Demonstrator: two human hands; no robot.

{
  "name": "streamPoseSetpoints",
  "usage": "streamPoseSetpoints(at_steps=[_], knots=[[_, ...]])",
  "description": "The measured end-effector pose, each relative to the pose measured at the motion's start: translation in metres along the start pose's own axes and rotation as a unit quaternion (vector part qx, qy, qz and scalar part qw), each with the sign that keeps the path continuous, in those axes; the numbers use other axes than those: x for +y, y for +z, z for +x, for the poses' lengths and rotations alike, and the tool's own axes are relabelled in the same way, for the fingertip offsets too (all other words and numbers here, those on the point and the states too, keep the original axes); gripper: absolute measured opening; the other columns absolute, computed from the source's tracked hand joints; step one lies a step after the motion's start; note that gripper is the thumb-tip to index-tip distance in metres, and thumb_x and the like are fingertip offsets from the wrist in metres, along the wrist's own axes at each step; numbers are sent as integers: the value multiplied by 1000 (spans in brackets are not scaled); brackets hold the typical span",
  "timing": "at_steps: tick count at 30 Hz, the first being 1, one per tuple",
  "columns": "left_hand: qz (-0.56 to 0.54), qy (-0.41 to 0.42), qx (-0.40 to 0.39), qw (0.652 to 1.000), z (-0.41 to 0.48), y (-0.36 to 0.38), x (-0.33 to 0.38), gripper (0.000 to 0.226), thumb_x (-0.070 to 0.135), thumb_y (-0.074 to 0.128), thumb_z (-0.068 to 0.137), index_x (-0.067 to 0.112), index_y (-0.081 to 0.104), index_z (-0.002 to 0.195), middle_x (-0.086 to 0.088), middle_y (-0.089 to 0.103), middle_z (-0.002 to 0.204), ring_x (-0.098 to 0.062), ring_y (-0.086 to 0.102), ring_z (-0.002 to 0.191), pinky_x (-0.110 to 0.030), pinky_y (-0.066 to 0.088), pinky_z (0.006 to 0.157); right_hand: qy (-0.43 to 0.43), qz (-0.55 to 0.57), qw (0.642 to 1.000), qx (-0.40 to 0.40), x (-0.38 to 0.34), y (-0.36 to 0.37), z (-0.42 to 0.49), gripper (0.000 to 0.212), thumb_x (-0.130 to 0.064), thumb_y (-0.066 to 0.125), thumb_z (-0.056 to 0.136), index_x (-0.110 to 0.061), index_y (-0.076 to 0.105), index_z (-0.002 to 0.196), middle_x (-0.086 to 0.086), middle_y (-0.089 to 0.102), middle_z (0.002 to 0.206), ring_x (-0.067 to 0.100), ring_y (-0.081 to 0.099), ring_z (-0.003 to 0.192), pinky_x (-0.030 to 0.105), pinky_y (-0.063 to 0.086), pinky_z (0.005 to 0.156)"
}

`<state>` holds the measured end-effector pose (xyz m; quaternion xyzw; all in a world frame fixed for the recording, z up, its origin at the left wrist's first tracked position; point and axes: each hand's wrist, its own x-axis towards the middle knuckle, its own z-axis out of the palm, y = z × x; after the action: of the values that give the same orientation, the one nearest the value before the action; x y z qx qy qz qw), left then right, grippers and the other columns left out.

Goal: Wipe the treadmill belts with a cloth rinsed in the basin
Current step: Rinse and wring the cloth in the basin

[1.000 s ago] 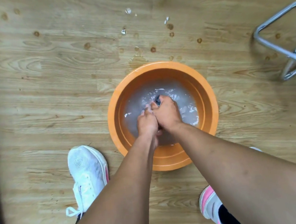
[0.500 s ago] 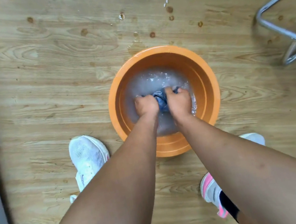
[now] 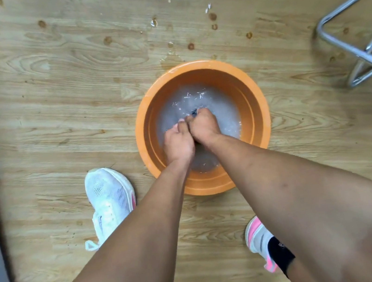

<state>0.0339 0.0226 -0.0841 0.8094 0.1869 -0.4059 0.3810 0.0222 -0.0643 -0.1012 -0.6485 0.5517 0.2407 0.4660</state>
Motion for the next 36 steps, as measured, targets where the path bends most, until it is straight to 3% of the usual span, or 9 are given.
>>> streamPoseSetpoints(at_steps=[4, 8, 12, 16, 19, 23, 30, 32, 36], knots=[[22, 18, -33, 999, -20, 0, 10, 49, 43, 52, 97, 16, 39, 59, 3, 33, 51, -23, 34, 57, -38, 31, 56, -26, -76, 996, 23, 2, -26, 21, 28, -27, 65, 95, -11, 54, 74, 15, 67, 93, 31, 61, 89, 32, 40, 74], [-38, -38, 44, 998, -7, -6, 22, 46, 29, 52, 98, 15, 40, 56, -2, 34, 60, -22, 34, 59, -42, 23, 59, -27, -64, 995, 75, 9, -35, 31, 34, -34, 56, 102, -3, 70, 101, 25, 72, 112, 39, 66, 106, 37, 46, 83], [5, -114, 6, 993, 22, -1, 11, 36, 30, 54, 104, 5, 55, 131, -17, 69, 124, -37, 66, 112, -38, 51, 98, -28, 42, 993, 106, 21, -30, 21, 46, -28, 62, 102, -11, 54, 59, 6, 55, 59, 30, 51, 65, 35, 41, 66], [-91, -112, -45, 988, 42, 25, -13, 68, 59, 64, 86, 19, 50, 139, -15, 69, 131, -37, 69, 118, -53, 54, 105, 8, 163, 987, 3, 16, -4, -9, 61, -50, 71, 95, -16, 53, 48, -4, 49, 47, 15, 42, 47, 30, 33, 51], [-175, -160, -55, 970, 20, 24, 8, 53, 64, 53, 98, 16, 63, 117, -15, 75, 101, -24, 76, 80, -37, 65, 73, 11, 175, 984, 14, 9, 9, -11, 46, -39, 74, 95, -9, 65, 63, 3, 63, 56, 19, 58, 54, 30, 44, 56], [-202, -184, -27, 962, 13, 23, 6, 57, 60, 38, 108, 14, 63, 83, -3, 63, 60, -15, 56, 38, -16, 38, 37, -7, 38, 999, 37, 8, 6, 0, 43, -20, 68, 92, -12, 46, 57, -1, 51, 54, 28, 53, 64, 31, 40, 62], [-137, -86, 25, 987, 0, 14, -7, 46, 50, 59, 102, 16, 70, 73, 3, 69, 63, -16, 61, 60, -31, 49, 63, -13, -24, 1000, 3, 4, 4, -2, 32, -22, 61, 95, -14, 48, 68, 9, 65, 80, 34, 58, 81, 36, 50, 76], [-96, -64, 30, 993, -2, 10, -6, 48, 45, 61, 99, 15, 61, 62, 4, 56, 55, -20, 50, 58, -33, 41, 59, -39, -84, 996, 5, 2, -5, 0, 10, -21, 58, 98, -15, 59, 90, 17, 71, 106, 37, 64, 100, 40, 52, 85], [-18, -53, 74, 996, -2, 7, 2, 41, 30, 59, 97, 16, 45, 62, -2, 43, 56, -32, 41, 68, -42, 30, 60, -85, -160, 982, 46, 5, -22, 12, 32, -14, 57, 99, -4, 52, 129, 25, 66, 123, 43, 60, 118, 44, 48, 93]])
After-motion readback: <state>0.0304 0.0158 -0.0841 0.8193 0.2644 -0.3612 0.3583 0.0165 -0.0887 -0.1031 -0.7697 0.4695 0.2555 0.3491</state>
